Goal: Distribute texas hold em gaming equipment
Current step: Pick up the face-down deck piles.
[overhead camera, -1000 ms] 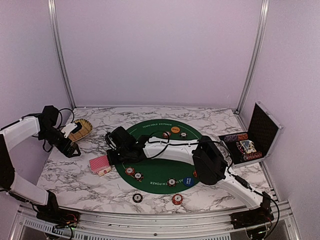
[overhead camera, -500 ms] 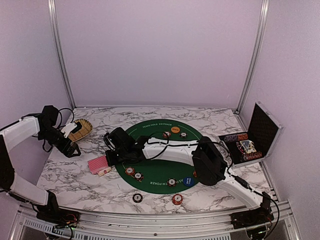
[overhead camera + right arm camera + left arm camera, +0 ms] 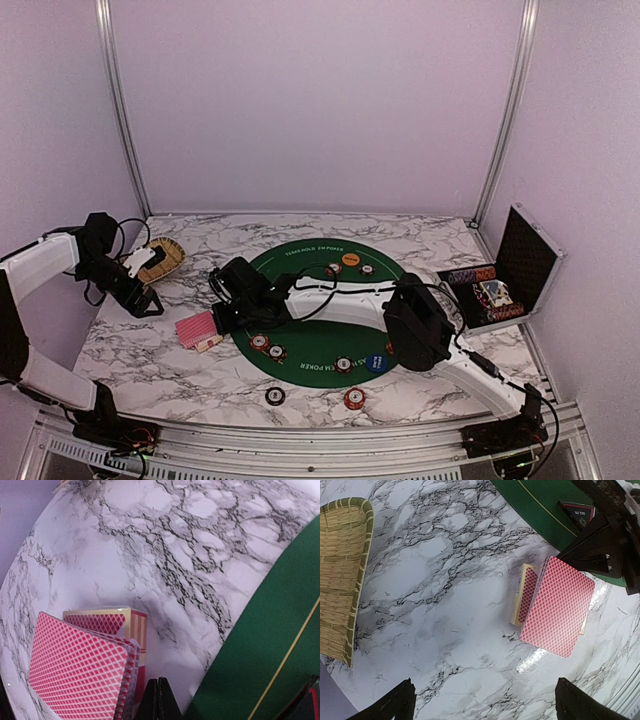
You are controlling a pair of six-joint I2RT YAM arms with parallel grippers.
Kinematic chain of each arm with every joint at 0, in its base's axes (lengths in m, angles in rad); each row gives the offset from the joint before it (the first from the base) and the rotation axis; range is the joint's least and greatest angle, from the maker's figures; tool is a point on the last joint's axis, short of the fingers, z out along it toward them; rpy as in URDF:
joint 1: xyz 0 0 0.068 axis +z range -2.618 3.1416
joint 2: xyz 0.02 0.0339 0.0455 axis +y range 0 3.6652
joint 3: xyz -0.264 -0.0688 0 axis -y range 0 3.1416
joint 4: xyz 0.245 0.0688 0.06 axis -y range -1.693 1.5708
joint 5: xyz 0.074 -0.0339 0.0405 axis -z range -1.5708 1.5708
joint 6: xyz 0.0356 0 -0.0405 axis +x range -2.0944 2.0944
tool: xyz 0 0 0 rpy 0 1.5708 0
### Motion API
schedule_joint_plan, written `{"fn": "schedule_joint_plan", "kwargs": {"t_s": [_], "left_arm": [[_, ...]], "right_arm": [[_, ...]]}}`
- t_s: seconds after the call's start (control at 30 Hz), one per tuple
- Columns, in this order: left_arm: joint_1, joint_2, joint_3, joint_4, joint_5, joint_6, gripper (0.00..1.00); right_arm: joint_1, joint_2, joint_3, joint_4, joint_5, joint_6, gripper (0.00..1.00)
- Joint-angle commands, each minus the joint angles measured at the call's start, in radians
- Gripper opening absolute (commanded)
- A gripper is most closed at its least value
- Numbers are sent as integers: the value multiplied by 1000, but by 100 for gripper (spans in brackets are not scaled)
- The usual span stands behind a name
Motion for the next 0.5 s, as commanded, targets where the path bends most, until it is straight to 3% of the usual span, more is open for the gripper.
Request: {"fn": "schedule_joint_plan", "kwargs": {"t_s": [0.0, 0.47], "left_arm": [[-18, -22, -22, -51, 49, 31, 99], [-50, -25, -40, -52, 51, 44, 99]], "right_arm": [[-8, -48, -26, 7, 25, -4, 0], [23, -9, 36, -15, 14, -21, 0]]}}
